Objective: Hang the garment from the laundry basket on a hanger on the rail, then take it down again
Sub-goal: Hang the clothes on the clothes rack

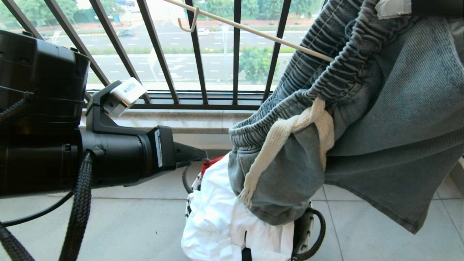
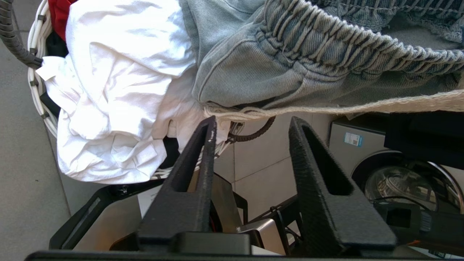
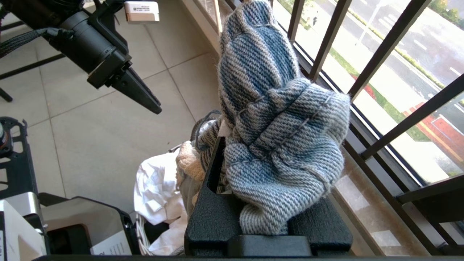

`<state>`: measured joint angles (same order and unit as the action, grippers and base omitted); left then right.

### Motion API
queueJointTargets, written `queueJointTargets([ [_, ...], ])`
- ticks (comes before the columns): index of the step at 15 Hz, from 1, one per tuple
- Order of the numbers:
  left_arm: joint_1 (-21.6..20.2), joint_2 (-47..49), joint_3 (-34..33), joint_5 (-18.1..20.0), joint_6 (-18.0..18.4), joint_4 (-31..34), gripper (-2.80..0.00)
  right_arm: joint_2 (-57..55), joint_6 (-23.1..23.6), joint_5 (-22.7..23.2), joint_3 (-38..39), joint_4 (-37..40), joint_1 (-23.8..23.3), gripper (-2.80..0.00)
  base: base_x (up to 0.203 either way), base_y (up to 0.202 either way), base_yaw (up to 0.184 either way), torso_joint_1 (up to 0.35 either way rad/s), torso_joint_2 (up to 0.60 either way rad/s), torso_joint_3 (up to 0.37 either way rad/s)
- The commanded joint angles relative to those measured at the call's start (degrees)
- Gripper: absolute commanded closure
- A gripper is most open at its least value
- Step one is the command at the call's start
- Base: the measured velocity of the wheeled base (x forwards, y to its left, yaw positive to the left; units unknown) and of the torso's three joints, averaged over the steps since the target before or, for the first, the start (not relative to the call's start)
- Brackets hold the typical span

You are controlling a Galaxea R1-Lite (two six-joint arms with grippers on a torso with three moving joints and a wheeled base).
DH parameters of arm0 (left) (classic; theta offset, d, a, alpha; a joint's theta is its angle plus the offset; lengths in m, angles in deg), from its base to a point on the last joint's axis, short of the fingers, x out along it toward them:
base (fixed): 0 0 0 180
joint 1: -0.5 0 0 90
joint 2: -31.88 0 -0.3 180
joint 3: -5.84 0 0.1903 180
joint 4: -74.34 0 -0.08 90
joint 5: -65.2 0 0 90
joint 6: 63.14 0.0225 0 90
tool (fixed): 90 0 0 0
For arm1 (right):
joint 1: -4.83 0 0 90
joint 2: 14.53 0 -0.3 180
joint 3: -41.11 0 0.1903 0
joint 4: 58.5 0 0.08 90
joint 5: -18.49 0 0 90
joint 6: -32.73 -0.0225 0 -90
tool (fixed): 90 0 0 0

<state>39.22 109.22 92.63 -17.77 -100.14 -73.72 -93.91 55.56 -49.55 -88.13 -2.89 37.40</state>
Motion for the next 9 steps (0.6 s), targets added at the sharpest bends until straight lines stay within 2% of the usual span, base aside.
queueJointTargets([
  [1, -0.47, 2.12, -0.41, 0.02, -1.25, -1.51, -2.8, 0.19, 0.11, 0.11, 0.06, -0.07, -0.56, 0.0, 0.0, 0.0, 0.0, 0.0, 0.0, 0.0],
  [4, -3.55, 5.39, -1.88, 0.12, -5.61, -8.13, -2.8, 0.45, 0.28, 0.19, -0.12, -0.25, -0.49, 0.0, 0.0, 0.0, 0.0, 0.0, 0.0, 0.0],
  [6, -4.91, 7.35, -3.6, 0.1, -6.38, -13.02, -2.8, 1.31, 0.2, 0.42, 0.03, -0.24, -0.49, 0.0, 0.0, 0.0, 0.0, 0.0, 0.0, 0.0],
  [7, -5.01, 7.77, -3.89, 0.19, -7.91, -14.5, -2.8, 1.65, 0.2, 0.73, 0.13, -0.17, -0.49, 0.0, 0.0, 0.0, 0.0, 0.0, 0.0, 0.0],
  [8, -4.99, 8.52, -4.01, 0.93, -11.38, -17.05, -2.8, 1.94, 0.2, 1.06, 0.3, -0.16, -0.49, 0.0, 0.0, 0.0, 0.0, 0.0, 0.0, 0.0],
  [9, -5.23, 8.75, -4.48, 3.67, -12.72, -18.83, -2.8, 1.95, 0.2, 1.44, 0.31, -0.16, -0.4, 0.0, 0.0, 0.0, 0.0, 0.0, 0.0, 0.0],
])
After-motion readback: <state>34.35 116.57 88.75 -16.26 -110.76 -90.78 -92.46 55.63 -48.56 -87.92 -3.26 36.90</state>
